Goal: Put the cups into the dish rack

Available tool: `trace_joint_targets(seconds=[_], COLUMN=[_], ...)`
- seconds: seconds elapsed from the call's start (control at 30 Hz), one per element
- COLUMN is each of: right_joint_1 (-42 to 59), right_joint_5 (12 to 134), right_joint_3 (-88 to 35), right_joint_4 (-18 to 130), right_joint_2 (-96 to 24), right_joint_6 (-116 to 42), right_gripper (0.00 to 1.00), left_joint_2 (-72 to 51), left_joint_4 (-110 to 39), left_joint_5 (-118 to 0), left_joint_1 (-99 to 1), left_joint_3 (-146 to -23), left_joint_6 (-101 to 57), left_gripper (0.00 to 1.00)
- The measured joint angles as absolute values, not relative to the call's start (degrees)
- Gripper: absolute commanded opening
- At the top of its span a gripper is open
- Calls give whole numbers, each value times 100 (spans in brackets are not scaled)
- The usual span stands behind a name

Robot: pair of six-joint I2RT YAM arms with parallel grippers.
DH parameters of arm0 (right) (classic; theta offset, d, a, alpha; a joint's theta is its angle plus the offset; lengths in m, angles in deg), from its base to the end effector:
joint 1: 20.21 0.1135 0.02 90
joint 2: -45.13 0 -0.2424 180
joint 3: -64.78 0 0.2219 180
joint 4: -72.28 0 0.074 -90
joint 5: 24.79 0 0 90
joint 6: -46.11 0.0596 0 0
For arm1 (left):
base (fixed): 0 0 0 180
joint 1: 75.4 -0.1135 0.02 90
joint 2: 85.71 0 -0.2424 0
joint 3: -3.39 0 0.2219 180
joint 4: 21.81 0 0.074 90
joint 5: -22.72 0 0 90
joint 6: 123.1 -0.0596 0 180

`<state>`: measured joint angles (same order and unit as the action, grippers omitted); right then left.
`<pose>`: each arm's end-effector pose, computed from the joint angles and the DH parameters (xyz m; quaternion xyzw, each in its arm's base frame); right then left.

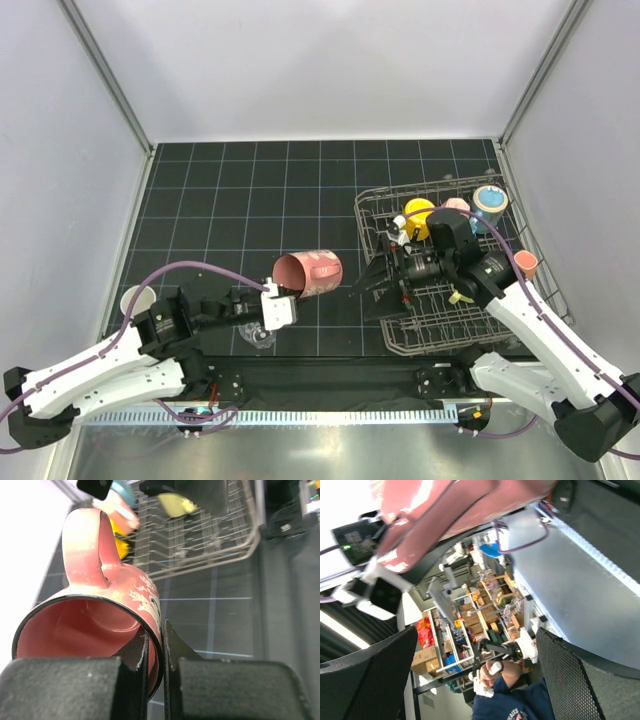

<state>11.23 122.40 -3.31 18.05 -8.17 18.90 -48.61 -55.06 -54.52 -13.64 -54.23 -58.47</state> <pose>0.1204 0.1323 0.2970 -0.0177 -0.8196 -0.5693 0.0619 0.0657 -0.1502 0.3084 0.5853 0.5147 -0.2762 0.5624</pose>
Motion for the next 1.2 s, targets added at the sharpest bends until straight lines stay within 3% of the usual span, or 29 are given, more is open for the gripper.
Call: trace_joint_targets(seconds=[0.43, 0.73, 0.9, 1.2], right_joint_1=[1123, 1126, 1158, 1215], right_joint_5=[12303, 12177, 12115, 12113], right_joint_3=[-947, -1452, -1531, -1061], right_joint_4=[3300, 3628, 3836, 4496], right_joint_2=[-1236, -1912, -2095, -2165], right_joint_6=[3817, 4504, 4753, 5275], right_gripper=[95, 82, 66, 60], left_joint_2=[-4588, -4437, -4273, -4271], left_joint_4=[-5113, -5019, -4969, -4549], left_joint_5=[-5793, -5778, -5760, -5782], left_joint_1=[-1364, -1364, -1364, -1366], left_joint_3=[-5860, -5860, -5821, -5620], left_joint_6=[-7254, -7770, -7868, -7975], left_gripper=[0, 0, 0, 0])
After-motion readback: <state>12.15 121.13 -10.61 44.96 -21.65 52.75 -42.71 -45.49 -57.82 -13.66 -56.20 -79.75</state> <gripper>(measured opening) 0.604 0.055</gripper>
